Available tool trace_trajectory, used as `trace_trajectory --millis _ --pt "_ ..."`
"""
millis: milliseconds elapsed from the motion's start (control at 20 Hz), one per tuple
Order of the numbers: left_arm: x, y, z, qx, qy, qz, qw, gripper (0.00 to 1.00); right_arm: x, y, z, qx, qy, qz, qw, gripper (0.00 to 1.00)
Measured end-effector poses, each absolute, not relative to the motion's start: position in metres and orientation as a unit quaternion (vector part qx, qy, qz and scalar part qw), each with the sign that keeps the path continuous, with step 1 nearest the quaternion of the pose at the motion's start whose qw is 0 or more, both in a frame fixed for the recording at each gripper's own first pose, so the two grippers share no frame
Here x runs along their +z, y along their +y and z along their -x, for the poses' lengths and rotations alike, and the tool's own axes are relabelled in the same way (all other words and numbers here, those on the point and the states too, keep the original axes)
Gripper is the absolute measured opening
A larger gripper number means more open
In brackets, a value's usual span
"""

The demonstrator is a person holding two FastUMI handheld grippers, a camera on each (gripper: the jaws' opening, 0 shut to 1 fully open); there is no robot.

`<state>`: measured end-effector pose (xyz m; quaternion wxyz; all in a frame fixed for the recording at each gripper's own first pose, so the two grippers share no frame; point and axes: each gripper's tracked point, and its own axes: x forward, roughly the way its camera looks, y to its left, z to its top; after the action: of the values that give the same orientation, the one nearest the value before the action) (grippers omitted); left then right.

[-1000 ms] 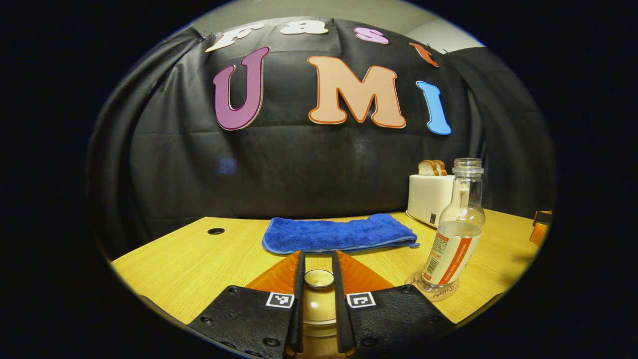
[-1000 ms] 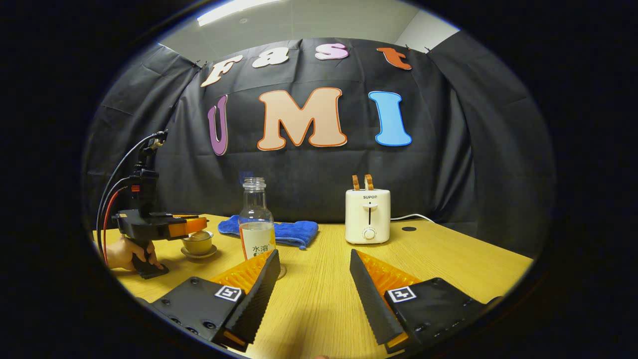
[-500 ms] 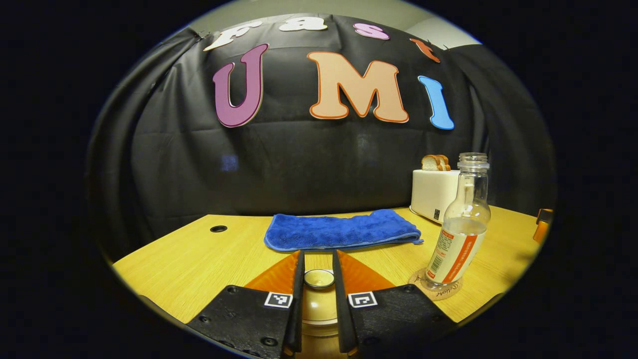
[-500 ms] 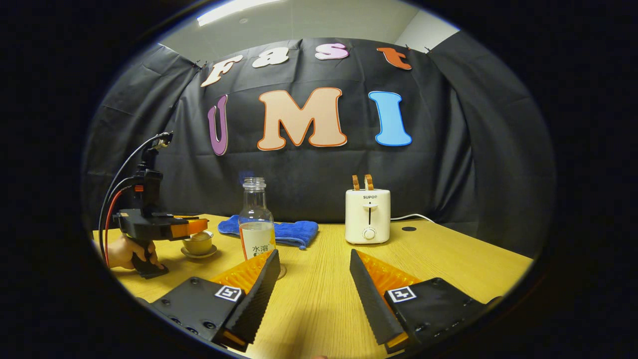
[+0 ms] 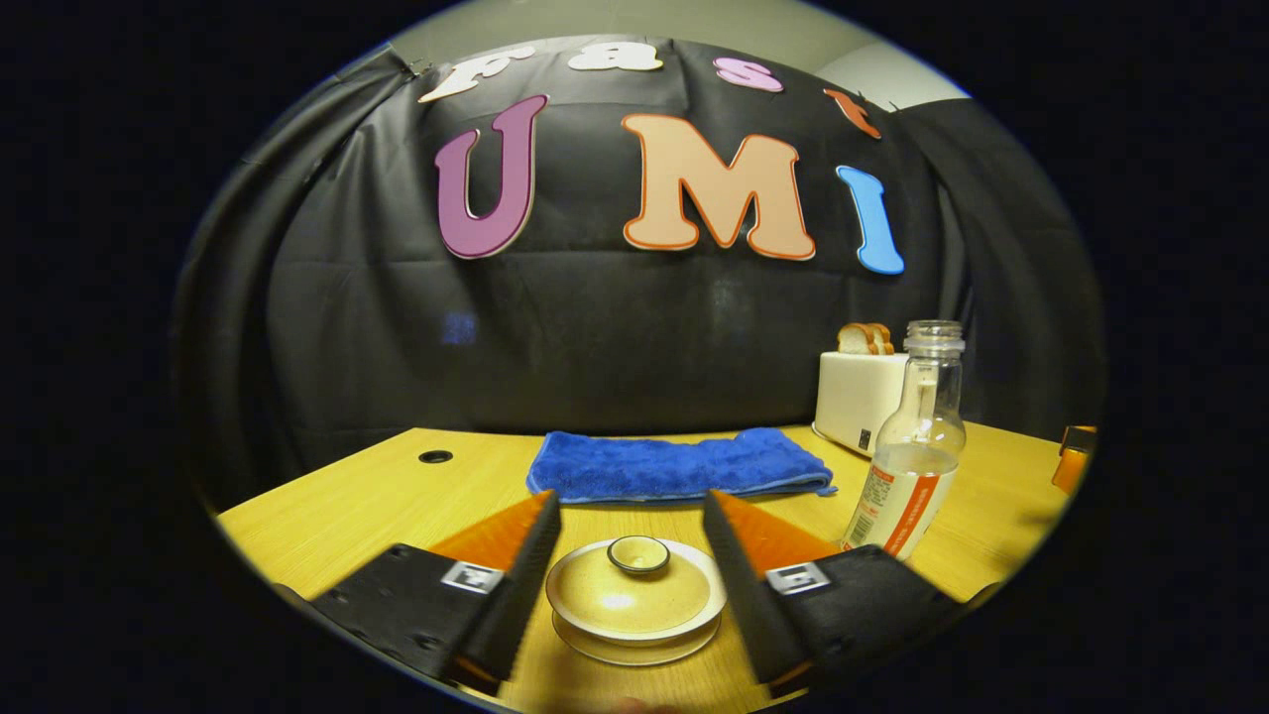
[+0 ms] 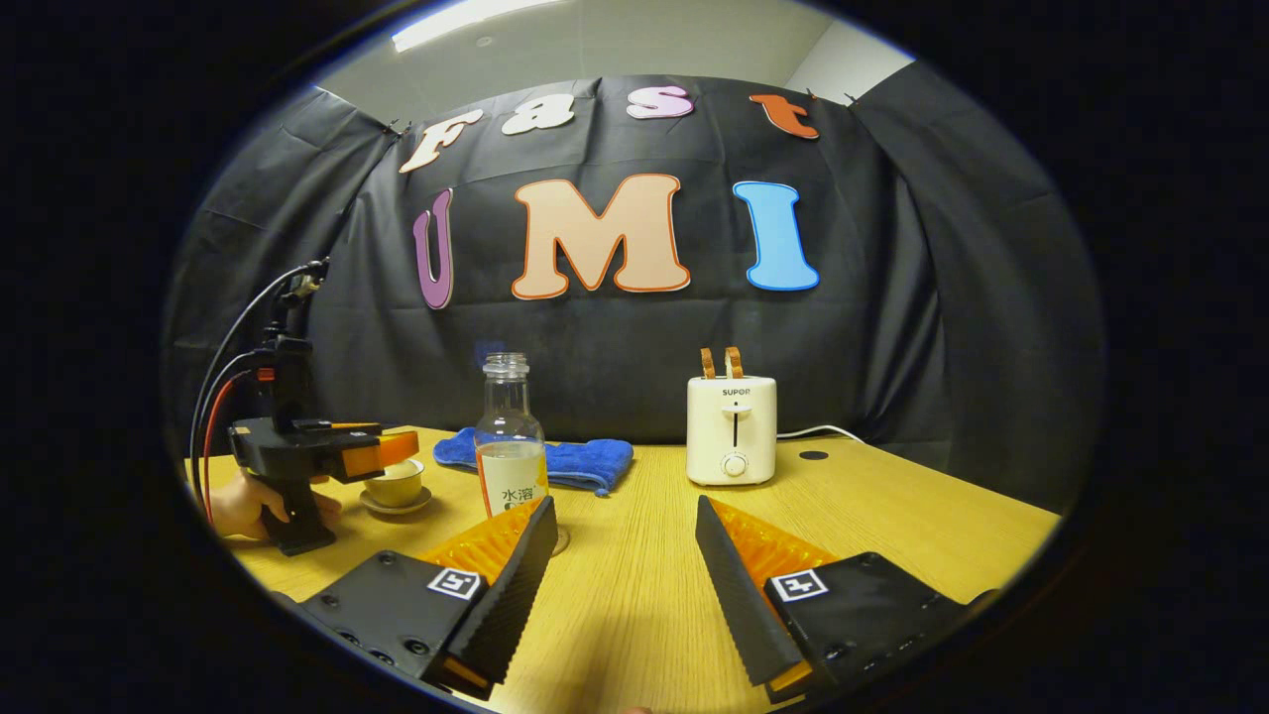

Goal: Open the teacup lid with one hand, grasp the water bottle and pour water into the teacup with the other hand; after pouring, place the water bottle on the coaster and then close the teacup lid.

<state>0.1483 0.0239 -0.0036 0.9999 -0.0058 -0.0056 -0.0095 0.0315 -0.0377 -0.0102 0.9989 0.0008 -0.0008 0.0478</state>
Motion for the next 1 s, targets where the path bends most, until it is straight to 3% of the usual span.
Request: trace_trajectory --millis 50,150,200,250,350,400,1000 --pt "-0.008 0.026 -0.149 -0.005 0.004 0.006 1.0 0.98 -0.01 -0.038 -0.031 0.048 -0.001 -0.001 0.999 0.89" --pt "-0.01 0.032 -0.139 0.01 0.007 0.007 1.0 0.95 -0.011 -0.038 -0.031 0.048 -0.001 -0.001 0.999 0.89" --pt "-0.008 0.032 -0.133 0.01 0.004 0.007 1.0 0.96 -0.01 -0.038 -0.031 0.048 -0.001 -0.001 0.999 0.94" --pt "-0.009 0.028 -0.124 0.003 0.006 0.008 1.0 0.95 -0.01 -0.036 -0.03 0.048 -0.001 -0.001 0.999 0.89" --pt "-0.006 0.019 -0.105 -0.013 0.002 0.007 1.0 0.95 -0.011 -0.036 -0.03 0.048 -0.001 -0.001 0.999 0.94" --pt "-0.005 0.018 -0.095 -0.015 0.001 0.007 1.0 0.94 -0.011 -0.037 -0.029 0.046 0.0 0.0 0.999 0.92" --pt "-0.003 0.011 -0.003 0.025 0.0 0.004 1.0 0.95 -0.01 -0.044 0.002 0.021 -0.001 0.001 1.0 0.89"
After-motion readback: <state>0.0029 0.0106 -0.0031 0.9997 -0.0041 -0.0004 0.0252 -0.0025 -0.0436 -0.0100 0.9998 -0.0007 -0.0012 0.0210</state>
